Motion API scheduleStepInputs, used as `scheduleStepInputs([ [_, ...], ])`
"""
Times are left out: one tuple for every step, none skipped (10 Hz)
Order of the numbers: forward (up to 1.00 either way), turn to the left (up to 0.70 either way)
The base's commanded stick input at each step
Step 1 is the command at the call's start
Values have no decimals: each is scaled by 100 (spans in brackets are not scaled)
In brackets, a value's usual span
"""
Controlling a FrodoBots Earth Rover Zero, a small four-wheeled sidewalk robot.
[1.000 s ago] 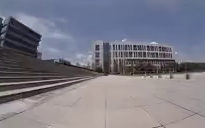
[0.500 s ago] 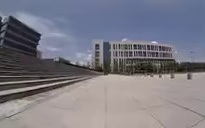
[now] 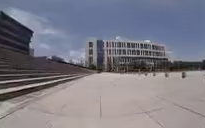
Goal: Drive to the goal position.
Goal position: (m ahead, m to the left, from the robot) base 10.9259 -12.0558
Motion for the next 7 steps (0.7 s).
scheduleStepInputs([
  [50,0],
  [50,0],
  [50,0],
  [50,0],
  [50,0],
  [50,0],
  [50,0],
])
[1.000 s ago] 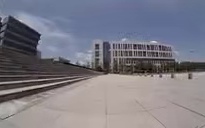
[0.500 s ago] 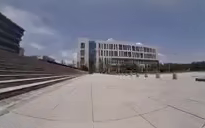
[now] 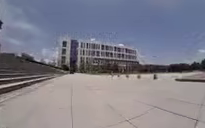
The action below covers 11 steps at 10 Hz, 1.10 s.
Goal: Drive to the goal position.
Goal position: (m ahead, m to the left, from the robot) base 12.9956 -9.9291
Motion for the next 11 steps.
scheduleStepInputs([
  [50,0],
  [50,-29],
  [50,-43],
  [50,-50],
  [50,-50],
  [50,-50],
  [50,-50],
  [50,-50],
  [50,-50],
  [50,-50],
  [50,-16],
])
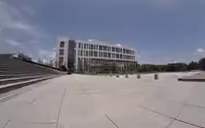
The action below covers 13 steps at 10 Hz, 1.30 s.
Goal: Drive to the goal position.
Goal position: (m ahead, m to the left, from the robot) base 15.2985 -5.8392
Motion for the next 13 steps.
scheduleStepInputs([
  [50,-2],
  [50,0],
  [50,0],
  [50,0],
  [50,0],
  [50,0],
  [50,0],
  [50,0],
  [50,0],
  [50,0],
  [50,0],
  [50,0],
  [50,0],
])
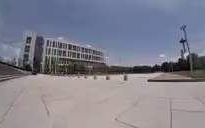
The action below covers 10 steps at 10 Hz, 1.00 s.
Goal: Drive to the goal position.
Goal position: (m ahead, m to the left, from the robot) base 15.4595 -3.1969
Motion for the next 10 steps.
scheduleStepInputs([
  [50,0],
  [50,0],
  [50,0],
  [50,0],
  [50,0],
  [50,0],
  [50,0],
  [50,0],
  [50,0],
  [50,0],
])
